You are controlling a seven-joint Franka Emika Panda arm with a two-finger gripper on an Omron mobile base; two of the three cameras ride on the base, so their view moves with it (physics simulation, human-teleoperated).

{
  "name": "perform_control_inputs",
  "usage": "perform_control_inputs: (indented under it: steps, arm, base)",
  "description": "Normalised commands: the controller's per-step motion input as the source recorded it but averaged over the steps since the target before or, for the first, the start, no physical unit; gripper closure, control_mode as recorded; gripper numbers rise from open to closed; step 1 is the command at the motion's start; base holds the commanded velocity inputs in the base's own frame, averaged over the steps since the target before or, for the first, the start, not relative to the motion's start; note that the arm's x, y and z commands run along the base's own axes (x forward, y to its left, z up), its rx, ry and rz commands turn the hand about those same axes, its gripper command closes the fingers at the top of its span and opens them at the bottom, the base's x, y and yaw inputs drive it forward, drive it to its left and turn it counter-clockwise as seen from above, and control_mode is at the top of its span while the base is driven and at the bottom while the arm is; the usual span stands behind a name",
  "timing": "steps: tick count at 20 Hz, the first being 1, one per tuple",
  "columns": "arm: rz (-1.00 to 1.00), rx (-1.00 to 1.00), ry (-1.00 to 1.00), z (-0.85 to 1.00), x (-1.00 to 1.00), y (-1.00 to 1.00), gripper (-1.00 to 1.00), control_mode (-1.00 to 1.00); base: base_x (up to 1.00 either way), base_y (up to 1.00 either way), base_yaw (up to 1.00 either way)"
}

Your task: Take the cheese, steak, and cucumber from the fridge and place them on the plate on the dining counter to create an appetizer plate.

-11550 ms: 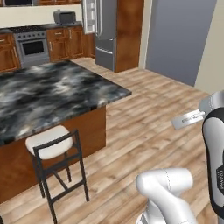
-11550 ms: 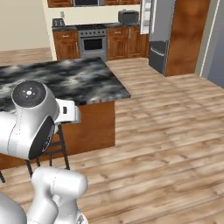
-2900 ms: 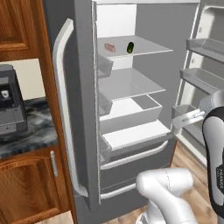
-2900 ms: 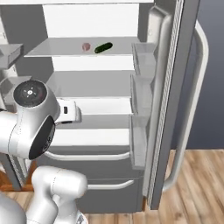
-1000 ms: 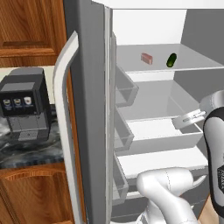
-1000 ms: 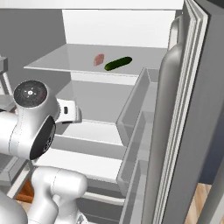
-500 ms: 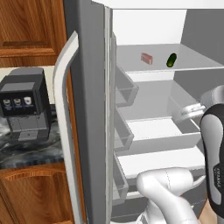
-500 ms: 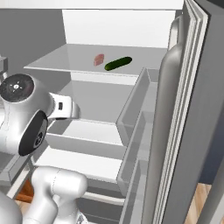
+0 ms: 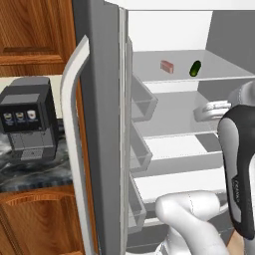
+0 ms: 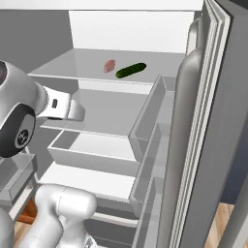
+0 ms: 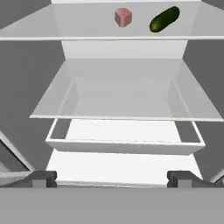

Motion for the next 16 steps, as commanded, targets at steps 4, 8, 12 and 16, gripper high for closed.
perform_control_inputs:
  steps: [4,8,12,16]
  arm:
    - [-0.14,-0.02,-0.06,0.13,0.21,-0.13,-1.00,-1.00]
    - [-0.02,0.00,-0.04,0.00,0.17,-0.46,-1.00,-1.00]
    - [0.00,0.00,-0.05,0.00,0.22,-0.54,-1.00,-1.00]
    - [-0.04,0.00,-0.02,0.06,0.29,-0.31,-1.00,-1.00]
  base:
    - [0.00,0.00,0.00]
    - [0.00,0.00,0.00]
    - [0.00,0.00,0.00]
    - [0.00,0.00,0.00]
